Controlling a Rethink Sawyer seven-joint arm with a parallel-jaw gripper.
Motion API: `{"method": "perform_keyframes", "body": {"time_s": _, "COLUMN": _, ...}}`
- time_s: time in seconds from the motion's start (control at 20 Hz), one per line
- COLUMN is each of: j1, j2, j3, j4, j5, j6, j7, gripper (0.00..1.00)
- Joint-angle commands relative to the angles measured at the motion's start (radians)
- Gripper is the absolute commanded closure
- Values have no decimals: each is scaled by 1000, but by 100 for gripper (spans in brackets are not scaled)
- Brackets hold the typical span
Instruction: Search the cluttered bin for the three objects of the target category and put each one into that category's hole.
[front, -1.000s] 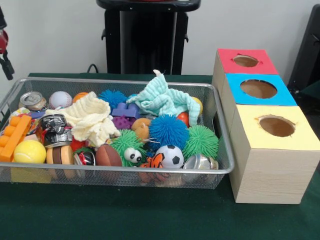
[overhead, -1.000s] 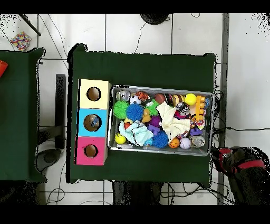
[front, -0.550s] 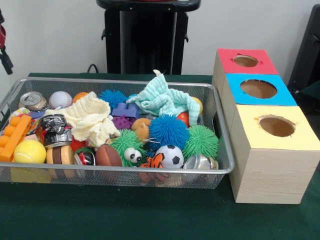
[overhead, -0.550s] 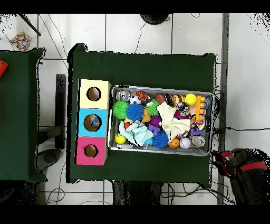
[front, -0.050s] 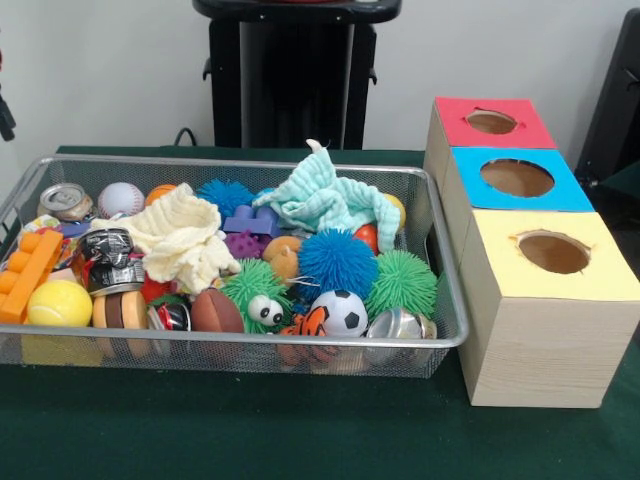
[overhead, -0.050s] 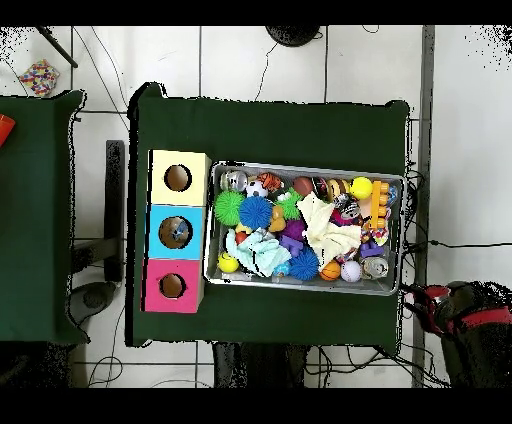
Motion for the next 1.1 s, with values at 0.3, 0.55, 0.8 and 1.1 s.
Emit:
{"method": "perform_keyframes", "body": {"time_s": 0.3, "j1": -53, "j2": -61, "j3": 119, "j4": 57, "j5": 127, "j6": -176, "j7": -161, "gripper": 0}}
{"method": "perform_keyframes", "body": {"time_s": 0.55, "j1": -37, "j2": -66, "j3": 108, "j4": 60, "j5": 154, "j6": -185, "j7": -134, "gripper": 0}}
{"method": "perform_keyframes", "body": {"time_s": 0.8, "j1": 1, "j2": -77, "j3": 80, "j4": 69, "j5": 175, "j6": -175, "j7": -99, "gripper": 0}}
{"method": "perform_keyframes", "body": {"time_s": 1.1, "j1": 49, "j2": -99, "j3": 53, "j4": 89, "j5": 214, "j6": -162, "j7": -50, "gripper": 0}}
